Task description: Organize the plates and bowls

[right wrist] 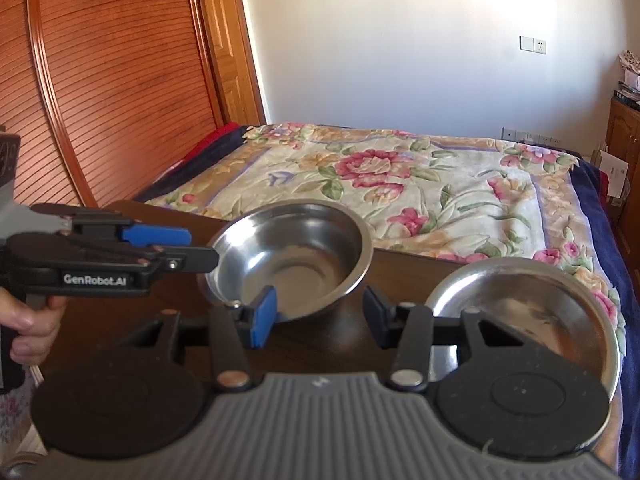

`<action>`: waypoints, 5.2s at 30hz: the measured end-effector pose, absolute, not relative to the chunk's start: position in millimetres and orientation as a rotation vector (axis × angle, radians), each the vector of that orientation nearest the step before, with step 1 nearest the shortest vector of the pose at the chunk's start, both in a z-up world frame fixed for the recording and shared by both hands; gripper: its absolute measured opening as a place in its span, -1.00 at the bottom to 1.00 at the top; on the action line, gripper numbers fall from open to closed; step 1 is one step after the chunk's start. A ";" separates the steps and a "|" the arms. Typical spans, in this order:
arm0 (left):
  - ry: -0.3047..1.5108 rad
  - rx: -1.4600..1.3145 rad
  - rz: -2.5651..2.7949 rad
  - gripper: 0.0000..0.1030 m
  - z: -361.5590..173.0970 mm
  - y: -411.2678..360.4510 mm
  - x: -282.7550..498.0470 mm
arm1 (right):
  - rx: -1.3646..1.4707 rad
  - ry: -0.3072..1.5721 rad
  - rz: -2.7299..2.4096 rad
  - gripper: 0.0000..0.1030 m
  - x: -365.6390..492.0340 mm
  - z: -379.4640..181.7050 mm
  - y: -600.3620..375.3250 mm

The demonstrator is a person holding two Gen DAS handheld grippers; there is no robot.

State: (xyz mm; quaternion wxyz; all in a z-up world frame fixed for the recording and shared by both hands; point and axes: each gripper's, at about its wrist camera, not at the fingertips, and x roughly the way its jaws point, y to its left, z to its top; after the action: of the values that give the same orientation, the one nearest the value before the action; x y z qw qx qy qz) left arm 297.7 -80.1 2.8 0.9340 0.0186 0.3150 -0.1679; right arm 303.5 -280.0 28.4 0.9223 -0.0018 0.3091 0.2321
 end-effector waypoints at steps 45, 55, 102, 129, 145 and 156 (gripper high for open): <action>0.611 -0.026 -0.425 -0.41 35.8 -83.9 260.5 | 0.038 0.598 0.476 -0.25 287.6 44.4 -284.3; 0.567 -0.042 -0.476 -0.40 57.8 -86.5 216.0 | 0.051 0.567 0.470 -0.29 257.1 64.1 -296.3; 0.633 -0.002 -0.569 -0.40 11.4 -72.9 49.1 | 0.073 0.625 0.514 -0.29 92.6 36.7 -298.3; 0.595 0.040 -0.520 -0.38 6.7 -78.0 42.8 | 0.070 0.633 0.473 -0.37 92.3 22.4 -293.0; 0.583 0.054 -0.504 -0.30 9.0 -80.1 43.3 | 0.034 0.594 0.459 -0.36 88.5 27.1 -289.5; 0.554 0.049 -0.503 -0.09 18.6 -79.3 50.8 | 0.054 0.546 0.433 -0.36 92.8 38.8 -300.5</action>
State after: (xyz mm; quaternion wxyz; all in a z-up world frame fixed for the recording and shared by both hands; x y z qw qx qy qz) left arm 50.8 -79.3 18.6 0.9306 0.0240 0.2705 -0.2455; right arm 92.8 -300.5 38.8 0.9396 0.0264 0.2675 0.2121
